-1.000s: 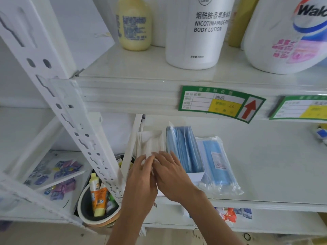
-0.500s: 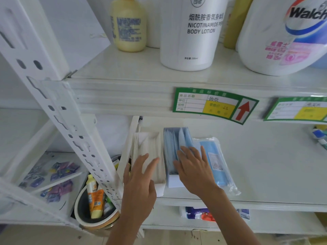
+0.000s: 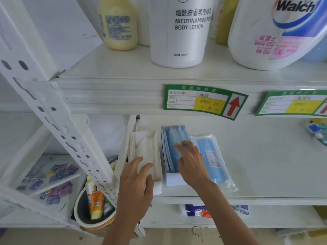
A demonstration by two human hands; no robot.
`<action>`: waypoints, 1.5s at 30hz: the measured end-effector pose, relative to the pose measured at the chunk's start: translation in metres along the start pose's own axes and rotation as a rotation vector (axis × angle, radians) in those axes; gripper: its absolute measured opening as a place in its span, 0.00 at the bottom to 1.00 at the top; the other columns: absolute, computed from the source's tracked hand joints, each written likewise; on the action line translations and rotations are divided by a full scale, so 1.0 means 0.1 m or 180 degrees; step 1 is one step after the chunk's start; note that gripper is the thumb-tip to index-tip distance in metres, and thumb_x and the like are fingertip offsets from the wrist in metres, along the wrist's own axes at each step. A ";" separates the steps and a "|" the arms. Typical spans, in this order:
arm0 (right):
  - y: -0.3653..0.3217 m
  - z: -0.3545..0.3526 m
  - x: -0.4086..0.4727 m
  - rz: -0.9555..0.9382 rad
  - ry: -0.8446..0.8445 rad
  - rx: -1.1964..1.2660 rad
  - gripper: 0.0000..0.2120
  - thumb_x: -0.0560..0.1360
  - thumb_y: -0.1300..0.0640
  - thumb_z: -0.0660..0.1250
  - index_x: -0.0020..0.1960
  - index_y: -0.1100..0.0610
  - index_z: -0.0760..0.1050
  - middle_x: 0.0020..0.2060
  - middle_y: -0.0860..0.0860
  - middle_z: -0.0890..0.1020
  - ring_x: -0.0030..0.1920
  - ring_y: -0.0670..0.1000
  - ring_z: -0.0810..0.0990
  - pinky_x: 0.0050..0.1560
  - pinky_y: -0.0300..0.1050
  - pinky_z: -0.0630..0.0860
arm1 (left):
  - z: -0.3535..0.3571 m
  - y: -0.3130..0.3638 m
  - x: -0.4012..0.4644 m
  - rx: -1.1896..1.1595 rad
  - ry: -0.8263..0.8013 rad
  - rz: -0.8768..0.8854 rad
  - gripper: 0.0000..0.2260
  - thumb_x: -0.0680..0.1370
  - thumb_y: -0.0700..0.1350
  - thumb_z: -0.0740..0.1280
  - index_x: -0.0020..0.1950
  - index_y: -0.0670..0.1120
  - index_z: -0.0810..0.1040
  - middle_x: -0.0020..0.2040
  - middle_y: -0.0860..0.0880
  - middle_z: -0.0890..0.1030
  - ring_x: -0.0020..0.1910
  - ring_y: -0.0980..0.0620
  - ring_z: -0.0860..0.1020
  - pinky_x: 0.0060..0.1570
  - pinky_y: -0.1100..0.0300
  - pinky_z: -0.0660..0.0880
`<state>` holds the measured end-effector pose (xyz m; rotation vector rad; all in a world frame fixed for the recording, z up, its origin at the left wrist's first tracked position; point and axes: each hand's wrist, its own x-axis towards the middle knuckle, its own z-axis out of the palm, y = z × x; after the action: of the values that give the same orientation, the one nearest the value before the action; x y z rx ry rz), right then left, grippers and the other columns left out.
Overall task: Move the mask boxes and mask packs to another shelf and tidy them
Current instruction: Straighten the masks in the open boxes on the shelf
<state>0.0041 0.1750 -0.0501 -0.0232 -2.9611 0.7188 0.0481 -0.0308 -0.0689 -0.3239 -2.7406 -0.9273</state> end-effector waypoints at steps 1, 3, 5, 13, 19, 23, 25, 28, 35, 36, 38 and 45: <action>0.03 0.01 0.00 0.0006 0.0011 0.0024 0.20 0.80 0.63 0.61 0.70 0.50 0.71 0.72 0.51 0.65 0.68 0.55 0.68 0.69 0.51 0.69 | 0.00 0.00 0.00 0.0002 -0.0006 -0.0015 0.16 0.81 0.49 0.58 0.66 0.51 0.78 0.74 0.50 0.69 0.75 0.45 0.64 0.71 0.40 0.67; 0.06 0.04 0.01 -0.0002 0.0071 0.0093 0.15 0.82 0.58 0.60 0.67 0.52 0.74 0.72 0.50 0.65 0.68 0.54 0.68 0.67 0.51 0.71 | 0.00 0.01 0.00 0.0006 -0.0015 -0.0042 0.17 0.81 0.50 0.57 0.66 0.52 0.78 0.73 0.51 0.69 0.75 0.45 0.64 0.72 0.42 0.67; 0.06 0.07 0.02 0.0014 0.0109 0.0200 0.14 0.83 0.49 0.59 0.64 0.52 0.75 0.70 0.48 0.65 0.67 0.53 0.68 0.67 0.50 0.72 | 0.00 0.01 0.00 -0.0007 -0.0007 -0.0040 0.17 0.80 0.51 0.56 0.65 0.51 0.78 0.73 0.51 0.69 0.74 0.45 0.65 0.71 0.45 0.67; 0.08 0.10 0.02 -0.0099 0.0295 0.0247 0.19 0.78 0.56 0.64 0.69 0.51 0.69 0.72 0.49 0.63 0.68 0.54 0.68 0.66 0.51 0.74 | -0.01 0.04 0.00 -0.0033 -0.0016 -0.0093 0.16 0.79 0.48 0.60 0.64 0.48 0.80 0.71 0.49 0.72 0.74 0.42 0.67 0.71 0.42 0.67; 0.10 0.12 -0.04 0.0026 0.0598 0.0826 0.24 0.80 0.55 0.64 0.74 0.47 0.65 0.78 0.44 0.55 0.75 0.49 0.57 0.68 0.42 0.64 | -0.02 0.05 0.04 -0.0481 0.0211 -0.0331 0.19 0.81 0.52 0.61 0.65 0.44 0.80 0.73 0.51 0.69 0.74 0.51 0.66 0.70 0.47 0.70; 0.13 0.08 -0.07 0.0943 0.0518 0.1997 0.27 0.79 0.55 0.66 0.75 0.47 0.62 0.67 0.47 0.70 0.57 0.44 0.74 0.38 0.25 0.74 | 0.00 0.07 0.10 -0.0661 0.0741 -0.0322 0.17 0.80 0.40 0.67 0.69 0.45 0.79 0.77 0.48 0.64 0.78 0.51 0.61 0.73 0.49 0.64; 0.16 0.09 -0.08 0.1209 0.0391 0.2369 0.27 0.78 0.55 0.67 0.74 0.48 0.62 0.61 0.48 0.73 0.53 0.45 0.76 0.31 0.27 0.74 | 0.01 0.06 0.14 -0.0813 0.0831 -0.0603 0.24 0.78 0.38 0.69 0.74 0.48 0.73 0.79 0.48 0.61 0.79 0.53 0.58 0.73 0.53 0.60; 0.21 0.12 -0.10 0.1406 0.0146 0.2586 0.18 0.78 0.52 0.67 0.64 0.46 0.63 0.53 0.43 0.75 0.50 0.46 0.77 0.29 0.27 0.73 | 0.05 0.01 0.17 -0.1430 0.0557 -0.1405 0.32 0.77 0.40 0.71 0.78 0.52 0.63 0.77 0.50 0.66 0.75 0.48 0.65 0.71 0.50 0.65; 0.25 0.11 -0.17 0.1622 -0.0324 0.3327 0.24 0.69 0.45 0.72 0.63 0.47 0.72 0.54 0.50 0.79 0.53 0.51 0.79 0.47 0.42 0.76 | 0.18 -0.17 0.12 -0.2689 0.0307 -0.2581 0.30 0.76 0.47 0.72 0.76 0.59 0.66 0.64 0.56 0.68 0.62 0.48 0.69 0.60 0.52 0.65; 0.24 0.11 -0.19 0.1614 -0.0395 0.3342 0.26 0.67 0.45 0.73 0.63 0.47 0.71 0.55 0.50 0.78 0.54 0.51 0.79 0.48 0.43 0.77 | 0.19 -0.20 0.10 -0.2718 0.0259 -0.2619 0.31 0.75 0.49 0.73 0.76 0.61 0.66 0.64 0.57 0.65 0.64 0.49 0.68 0.62 0.51 0.64; 0.22 0.12 -0.27 0.1529 -0.0446 0.3358 0.29 0.65 0.45 0.75 0.63 0.44 0.70 0.55 0.49 0.79 0.54 0.51 0.80 0.49 0.44 0.77 | 0.18 -0.22 0.05 -0.2766 0.0203 -0.2561 0.29 0.74 0.51 0.73 0.72 0.66 0.68 0.64 0.58 0.63 0.63 0.51 0.67 0.62 0.51 0.64; 0.22 0.06 -0.53 0.1345 -0.0263 0.3446 0.35 0.60 0.40 0.76 0.64 0.37 0.67 0.60 0.47 0.75 0.58 0.53 0.79 0.55 0.53 0.81 | 0.03 -0.22 -0.15 -0.3353 -0.0031 -0.2065 0.24 0.63 0.60 0.75 0.59 0.70 0.79 0.63 0.70 0.75 0.63 0.72 0.71 0.63 0.57 0.69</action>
<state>0.0565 0.1900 -0.0701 -0.5383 -2.2285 2.2678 0.0556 -0.0482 -0.0882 0.4455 -2.0923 -2.4660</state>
